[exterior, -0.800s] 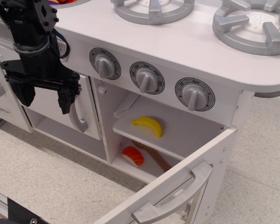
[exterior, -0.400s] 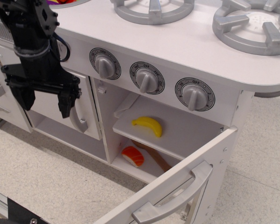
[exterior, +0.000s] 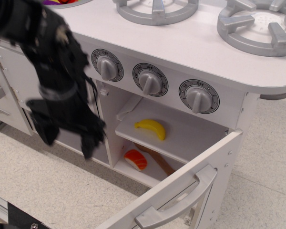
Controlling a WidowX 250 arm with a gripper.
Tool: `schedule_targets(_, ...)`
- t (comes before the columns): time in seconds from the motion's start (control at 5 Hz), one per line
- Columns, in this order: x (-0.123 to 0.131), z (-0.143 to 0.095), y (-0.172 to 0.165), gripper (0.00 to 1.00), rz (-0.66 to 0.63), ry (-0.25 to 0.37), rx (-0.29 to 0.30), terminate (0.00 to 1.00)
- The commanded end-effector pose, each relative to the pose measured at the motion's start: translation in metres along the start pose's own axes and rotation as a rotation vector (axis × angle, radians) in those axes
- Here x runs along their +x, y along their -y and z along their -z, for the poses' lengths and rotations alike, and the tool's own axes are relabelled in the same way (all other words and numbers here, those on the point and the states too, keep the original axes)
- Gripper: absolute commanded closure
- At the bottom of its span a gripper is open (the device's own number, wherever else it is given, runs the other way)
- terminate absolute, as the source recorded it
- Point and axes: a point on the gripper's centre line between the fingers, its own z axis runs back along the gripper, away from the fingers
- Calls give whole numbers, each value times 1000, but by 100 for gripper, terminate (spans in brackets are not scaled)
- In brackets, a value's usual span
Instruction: Close oven
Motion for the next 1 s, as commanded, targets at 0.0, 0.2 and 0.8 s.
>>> schedule_targets(0.0,-29,-7,49,0,139,27,-44,0)
schedule_targets(0.2,-46,-19,69,0,209,42,-120,0)
schedule_targets(0.8,-60,-1,85,0,296,28,-112,0)
